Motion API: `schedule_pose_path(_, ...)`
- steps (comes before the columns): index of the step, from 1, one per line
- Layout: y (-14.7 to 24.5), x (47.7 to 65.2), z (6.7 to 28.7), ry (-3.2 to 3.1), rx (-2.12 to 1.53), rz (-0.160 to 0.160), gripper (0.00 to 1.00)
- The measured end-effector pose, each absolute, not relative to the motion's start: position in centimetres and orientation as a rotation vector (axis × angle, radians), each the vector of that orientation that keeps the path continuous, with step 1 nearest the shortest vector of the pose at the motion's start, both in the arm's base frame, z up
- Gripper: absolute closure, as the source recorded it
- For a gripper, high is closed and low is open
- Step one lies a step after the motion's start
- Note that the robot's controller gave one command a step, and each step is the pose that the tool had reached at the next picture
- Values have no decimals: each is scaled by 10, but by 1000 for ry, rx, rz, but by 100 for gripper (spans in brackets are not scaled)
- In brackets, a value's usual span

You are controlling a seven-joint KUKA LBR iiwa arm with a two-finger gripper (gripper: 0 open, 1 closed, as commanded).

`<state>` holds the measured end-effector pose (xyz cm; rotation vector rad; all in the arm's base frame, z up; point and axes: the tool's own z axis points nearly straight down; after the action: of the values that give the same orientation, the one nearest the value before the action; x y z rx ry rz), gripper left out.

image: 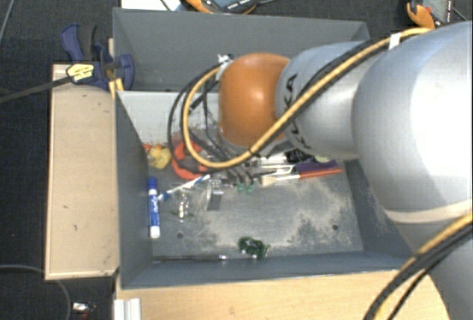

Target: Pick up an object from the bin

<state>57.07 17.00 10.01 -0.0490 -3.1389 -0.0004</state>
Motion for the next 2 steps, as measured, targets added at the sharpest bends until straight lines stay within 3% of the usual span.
schedule_pose_path(1,115,581,71,-3152,208,-8,0)
schedule_pose_path(2,152,579,72,-3145,-134,-7,100)
